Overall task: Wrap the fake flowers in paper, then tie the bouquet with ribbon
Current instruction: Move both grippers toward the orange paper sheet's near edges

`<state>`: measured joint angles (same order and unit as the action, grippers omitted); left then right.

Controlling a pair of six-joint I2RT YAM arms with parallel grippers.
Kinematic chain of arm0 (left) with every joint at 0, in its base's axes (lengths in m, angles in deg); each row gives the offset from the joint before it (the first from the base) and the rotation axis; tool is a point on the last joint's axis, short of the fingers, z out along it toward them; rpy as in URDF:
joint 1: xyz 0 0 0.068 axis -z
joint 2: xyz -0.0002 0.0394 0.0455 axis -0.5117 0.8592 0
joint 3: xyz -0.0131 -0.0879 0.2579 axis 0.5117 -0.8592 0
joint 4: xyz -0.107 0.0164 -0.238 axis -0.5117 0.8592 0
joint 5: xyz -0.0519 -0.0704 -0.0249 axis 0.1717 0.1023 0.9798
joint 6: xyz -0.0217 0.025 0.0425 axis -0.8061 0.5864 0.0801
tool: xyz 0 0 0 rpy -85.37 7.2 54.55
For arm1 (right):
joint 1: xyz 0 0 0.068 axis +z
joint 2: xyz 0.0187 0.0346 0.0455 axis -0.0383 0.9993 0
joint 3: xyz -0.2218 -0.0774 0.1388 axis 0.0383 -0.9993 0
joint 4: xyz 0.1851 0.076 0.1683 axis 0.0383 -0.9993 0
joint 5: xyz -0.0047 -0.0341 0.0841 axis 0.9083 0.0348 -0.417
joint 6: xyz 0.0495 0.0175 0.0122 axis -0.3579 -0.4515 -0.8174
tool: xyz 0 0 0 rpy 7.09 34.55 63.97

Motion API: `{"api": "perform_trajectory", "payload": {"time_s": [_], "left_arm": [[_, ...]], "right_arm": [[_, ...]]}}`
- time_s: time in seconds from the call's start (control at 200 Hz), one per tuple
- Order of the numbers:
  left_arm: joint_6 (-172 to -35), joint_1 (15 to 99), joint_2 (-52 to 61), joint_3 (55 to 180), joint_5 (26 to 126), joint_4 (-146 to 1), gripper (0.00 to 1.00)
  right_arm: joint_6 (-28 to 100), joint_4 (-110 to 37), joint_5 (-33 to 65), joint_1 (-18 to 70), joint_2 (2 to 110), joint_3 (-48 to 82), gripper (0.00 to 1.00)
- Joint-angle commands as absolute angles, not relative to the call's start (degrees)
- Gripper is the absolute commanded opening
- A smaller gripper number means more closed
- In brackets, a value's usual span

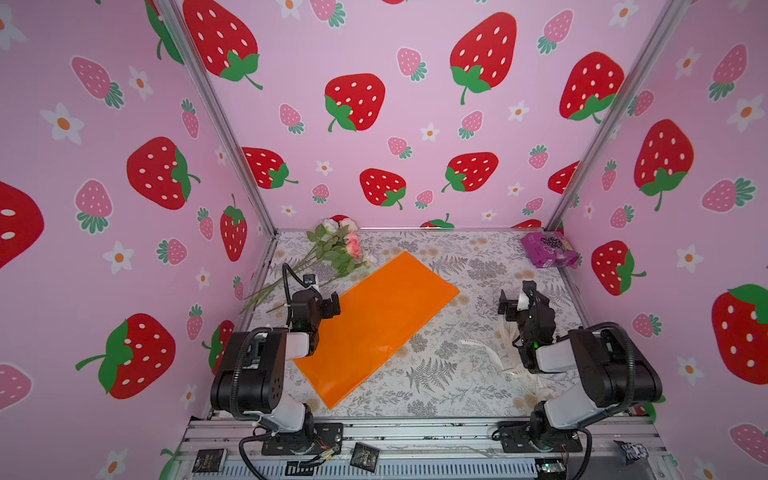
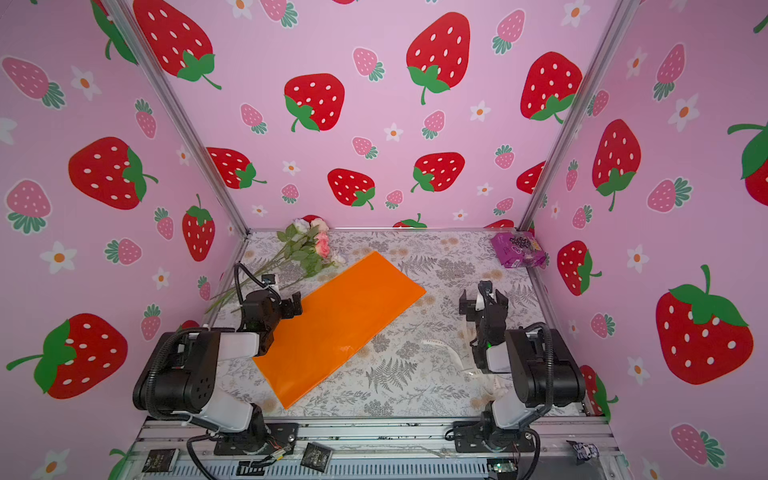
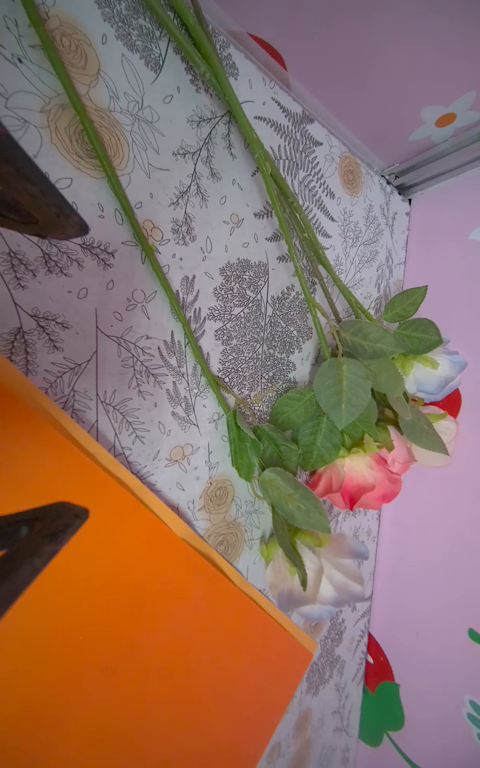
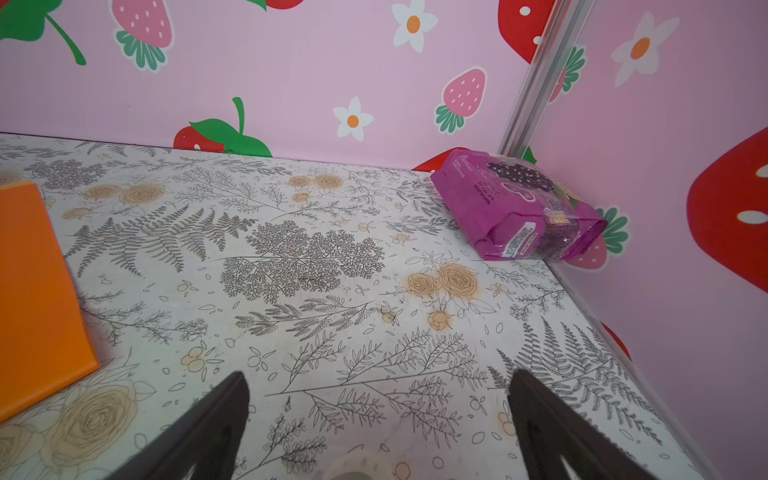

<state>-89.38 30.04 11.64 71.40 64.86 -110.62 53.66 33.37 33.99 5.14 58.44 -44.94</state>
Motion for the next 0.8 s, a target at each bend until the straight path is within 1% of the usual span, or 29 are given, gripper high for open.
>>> {"api": "perform_trajectory", "payload": {"time_s": [0.0,0.795], "left_arm": [[-88.38,30.29,11.08,71.77,64.19,-111.90,0.99],[-88.39,30.25,11.15,71.86,64.27,-111.76,0.99]], "right_arm": [[53.85,34.41,33.94,4.90,58.55,-44.43,1.00],[53.01,34.05,31.48,3.45,58.47,-44.25,1.00]]}}
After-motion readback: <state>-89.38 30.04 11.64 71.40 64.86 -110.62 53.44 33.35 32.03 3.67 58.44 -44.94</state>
